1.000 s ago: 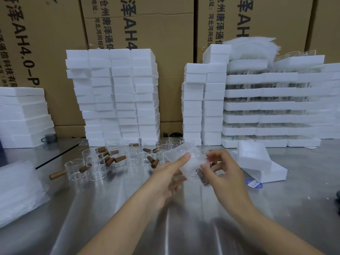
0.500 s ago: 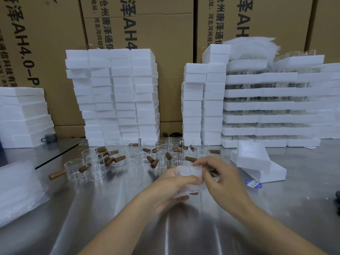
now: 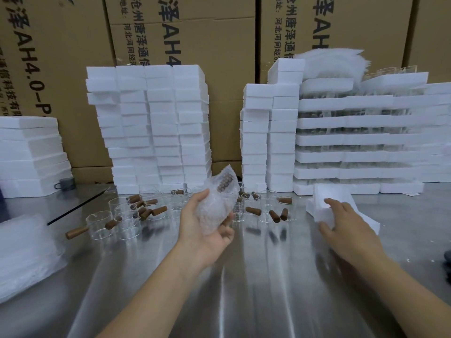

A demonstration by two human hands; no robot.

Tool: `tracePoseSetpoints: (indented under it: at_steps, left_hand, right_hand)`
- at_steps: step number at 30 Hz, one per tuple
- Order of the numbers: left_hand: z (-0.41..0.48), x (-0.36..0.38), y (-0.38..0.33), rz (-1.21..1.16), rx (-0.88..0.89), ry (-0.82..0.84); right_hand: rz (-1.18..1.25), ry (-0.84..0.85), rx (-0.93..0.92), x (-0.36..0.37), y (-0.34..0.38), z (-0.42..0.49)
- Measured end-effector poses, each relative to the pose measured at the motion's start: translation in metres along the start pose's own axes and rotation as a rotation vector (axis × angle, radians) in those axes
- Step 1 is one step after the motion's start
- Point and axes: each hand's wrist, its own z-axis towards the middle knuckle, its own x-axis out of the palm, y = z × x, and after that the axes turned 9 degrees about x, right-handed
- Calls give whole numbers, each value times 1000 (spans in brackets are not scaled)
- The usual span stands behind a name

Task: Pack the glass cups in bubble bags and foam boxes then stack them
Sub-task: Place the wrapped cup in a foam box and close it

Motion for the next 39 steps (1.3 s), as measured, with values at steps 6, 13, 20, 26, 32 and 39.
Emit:
tracePoseSetpoints:
  at_steps: [6,13,20,26,32,39]
  left_hand:
    - [4,0,-7,118,171,-66]
    - [3,3,-12,389,329,-8]
    - [5,-10,8,985,352,168]
    - [18,-26,11,1411,400,298]
    - [24,-40,-2,1462,312,372]
    - [27,-41,2,1487,213,436]
  right_hand:
    - [243,-128,-241,-9,19,-10]
    - [70,146,-529,-5,51,-38]
    - [-12,297,-567,6,64,-51]
    - [23,317,-561,7,64,-49]
    - [50,325,-543,7,64,-50]
    - [82,336,-529,7,63,-50]
